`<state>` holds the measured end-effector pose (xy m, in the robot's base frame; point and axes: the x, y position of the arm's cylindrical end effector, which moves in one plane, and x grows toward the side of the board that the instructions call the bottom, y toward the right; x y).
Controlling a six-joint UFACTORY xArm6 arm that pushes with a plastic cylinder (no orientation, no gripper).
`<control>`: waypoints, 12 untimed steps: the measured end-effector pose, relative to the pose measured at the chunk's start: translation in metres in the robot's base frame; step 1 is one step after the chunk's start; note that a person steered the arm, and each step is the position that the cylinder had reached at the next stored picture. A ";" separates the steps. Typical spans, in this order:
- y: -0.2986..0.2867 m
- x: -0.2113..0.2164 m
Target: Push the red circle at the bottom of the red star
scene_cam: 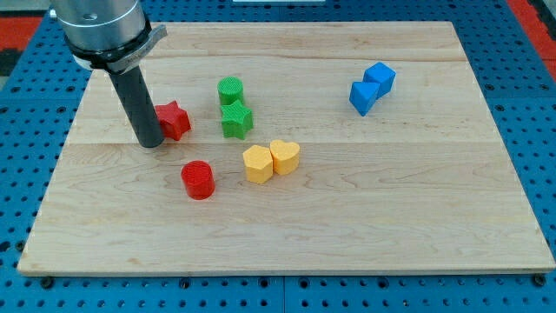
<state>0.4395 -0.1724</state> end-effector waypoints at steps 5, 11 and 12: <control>-0.051 0.069; 0.061 0.092; 0.061 0.092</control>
<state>0.5315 -0.1114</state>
